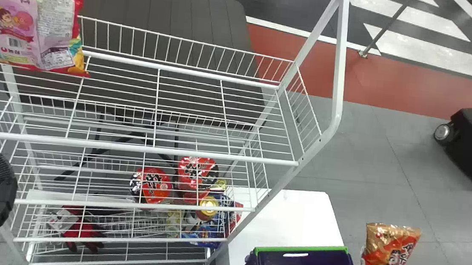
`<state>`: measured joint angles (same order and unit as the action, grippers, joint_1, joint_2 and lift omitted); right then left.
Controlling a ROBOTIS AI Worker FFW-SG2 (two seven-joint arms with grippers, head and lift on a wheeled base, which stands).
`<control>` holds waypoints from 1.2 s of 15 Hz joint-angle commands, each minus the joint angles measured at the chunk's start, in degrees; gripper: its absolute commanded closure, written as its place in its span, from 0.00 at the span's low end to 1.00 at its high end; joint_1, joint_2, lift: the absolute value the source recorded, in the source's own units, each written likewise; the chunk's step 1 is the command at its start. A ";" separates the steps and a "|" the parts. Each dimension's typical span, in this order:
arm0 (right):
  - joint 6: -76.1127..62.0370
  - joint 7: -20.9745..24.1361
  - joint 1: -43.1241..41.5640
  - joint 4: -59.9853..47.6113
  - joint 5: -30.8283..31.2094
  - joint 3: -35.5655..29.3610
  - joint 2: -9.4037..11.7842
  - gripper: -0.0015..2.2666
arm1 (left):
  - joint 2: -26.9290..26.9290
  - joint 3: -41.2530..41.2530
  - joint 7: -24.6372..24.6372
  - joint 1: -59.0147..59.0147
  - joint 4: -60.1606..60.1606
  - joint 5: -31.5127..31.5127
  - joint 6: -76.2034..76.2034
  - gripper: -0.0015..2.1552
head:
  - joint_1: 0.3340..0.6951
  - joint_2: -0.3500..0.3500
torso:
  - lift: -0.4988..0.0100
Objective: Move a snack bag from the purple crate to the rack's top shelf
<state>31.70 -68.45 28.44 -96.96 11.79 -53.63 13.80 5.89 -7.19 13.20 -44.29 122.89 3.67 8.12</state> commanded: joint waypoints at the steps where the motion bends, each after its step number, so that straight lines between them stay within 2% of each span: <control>1: 0.07 -0.20 0.30 -0.34 -0.81 -0.25 0.00 0.94 | 0.00 -0.11 0.07 -0.01 -0.19 0.20 0.00 0.04 | 1.00 0.00 | 0.95; 11: 2.18 -2.83 0.39 -2.36 -3.27 -2.27 -0.18 0.94 | 0.00 -0.28 0.34 -0.18 -0.02 0.37 0.00 0.04 | 1.00 0.00 | 1.00; 15: 12.20 -9.88 0.39 -12.64 -7.14 -7.19 -1.23 0.94 | 0.00 -0.28 0.34 -0.01 -0.81 0.64 0.00 0.04 | 1.00 0.00 | 0.98; 18: 26.79 -9.88 -3.04 -23.89 -10.92 -12.56 -1.14 0.94 | 0.00 -0.28 0.34 0.08 -1.69 0.64 0.18 0.04 | 1.00 0.00 | 0.98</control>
<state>51.81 -77.96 27.15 -115.35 2.07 -64.01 12.65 5.89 -7.47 13.54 -44.24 121.61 4.31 8.19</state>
